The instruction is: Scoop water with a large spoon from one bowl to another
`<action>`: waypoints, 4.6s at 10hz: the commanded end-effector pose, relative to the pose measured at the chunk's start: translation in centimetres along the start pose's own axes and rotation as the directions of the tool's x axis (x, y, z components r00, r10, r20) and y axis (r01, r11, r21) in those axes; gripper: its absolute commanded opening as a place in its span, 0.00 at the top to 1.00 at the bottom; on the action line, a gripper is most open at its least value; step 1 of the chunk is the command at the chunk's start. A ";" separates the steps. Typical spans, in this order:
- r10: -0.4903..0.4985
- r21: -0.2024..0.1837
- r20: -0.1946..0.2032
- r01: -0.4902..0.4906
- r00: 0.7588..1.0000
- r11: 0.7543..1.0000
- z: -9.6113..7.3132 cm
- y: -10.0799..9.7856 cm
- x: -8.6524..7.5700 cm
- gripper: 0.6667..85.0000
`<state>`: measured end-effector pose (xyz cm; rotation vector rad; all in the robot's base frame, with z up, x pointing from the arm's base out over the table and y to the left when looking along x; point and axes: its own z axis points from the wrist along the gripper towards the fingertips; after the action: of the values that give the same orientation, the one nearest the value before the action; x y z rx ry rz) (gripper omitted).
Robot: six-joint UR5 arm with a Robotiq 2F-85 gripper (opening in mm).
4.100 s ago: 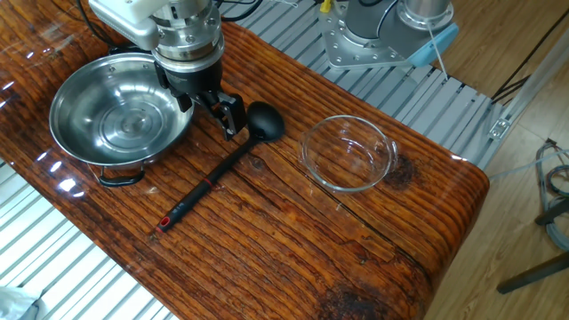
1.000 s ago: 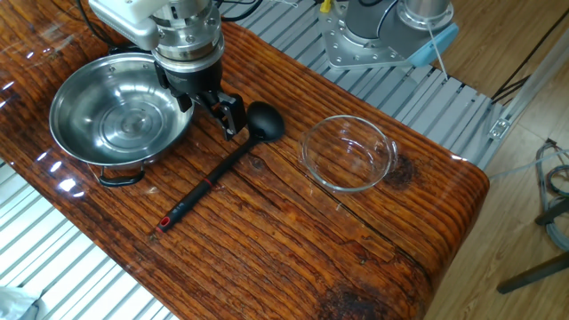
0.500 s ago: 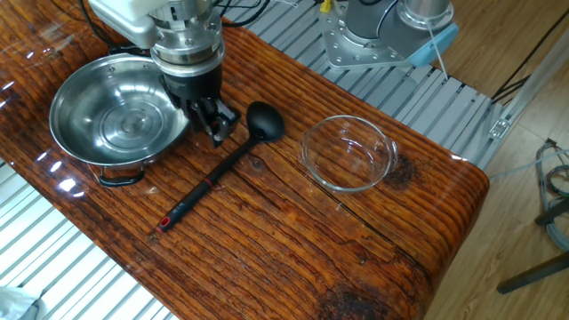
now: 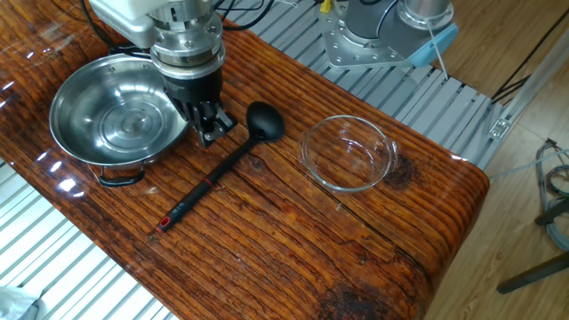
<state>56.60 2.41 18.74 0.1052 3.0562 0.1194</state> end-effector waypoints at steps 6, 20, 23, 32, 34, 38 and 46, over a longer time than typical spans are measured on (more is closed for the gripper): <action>-0.059 0.022 0.011 0.058 0.998 0.998 3.5 -2.2 0.2 1.00; -0.108 -0.061 0.049 0.111 0.993 0.992 5.5 -1.6 1.2 1.00; -0.123 -0.053 0.049 0.125 0.991 0.991 5.4 -1.8 1.1 1.00; -0.123 -0.034 0.052 0.125 0.991 0.992 5.2 -2.0 0.7 1.00; -0.120 -0.030 0.052 0.121 0.991 0.992 5.1 -2.0 0.6 1.00; -0.131 -0.027 0.046 0.132 0.990 0.991 5.0 -2.1 0.7 1.00; -0.138 -0.003 0.034 0.139 0.990 0.990 4.6 -2.4 0.6 1.00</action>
<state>56.09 0.34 13.70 -0.1111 3.0201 0.1069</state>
